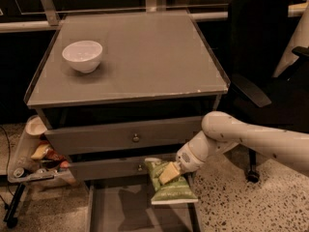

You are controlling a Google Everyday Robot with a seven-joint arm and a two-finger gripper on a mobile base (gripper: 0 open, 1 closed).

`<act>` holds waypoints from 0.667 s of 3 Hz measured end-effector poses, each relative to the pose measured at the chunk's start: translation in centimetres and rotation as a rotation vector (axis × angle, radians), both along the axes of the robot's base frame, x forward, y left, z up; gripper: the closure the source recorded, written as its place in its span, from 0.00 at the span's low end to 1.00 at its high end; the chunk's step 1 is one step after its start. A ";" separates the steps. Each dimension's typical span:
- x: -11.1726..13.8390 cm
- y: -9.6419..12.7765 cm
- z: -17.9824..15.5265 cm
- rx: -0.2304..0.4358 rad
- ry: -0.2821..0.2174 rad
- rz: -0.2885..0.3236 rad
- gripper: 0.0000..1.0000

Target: Place green jalapeno chip bag into bottom drawer

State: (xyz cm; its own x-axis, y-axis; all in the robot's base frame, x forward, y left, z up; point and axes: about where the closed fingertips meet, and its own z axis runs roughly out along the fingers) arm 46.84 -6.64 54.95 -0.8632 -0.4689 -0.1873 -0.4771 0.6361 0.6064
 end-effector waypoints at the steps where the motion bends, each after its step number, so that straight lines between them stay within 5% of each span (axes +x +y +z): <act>1: 0.0 0.0 0.1 -0.001 -0.002 0.000 1.00; 2: -0.4 0.4 -2.1 0.038 0.021 -0.023 1.00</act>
Offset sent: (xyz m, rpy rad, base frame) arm -0.0080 0.0059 -0.0515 0.0965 0.0512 -0.0646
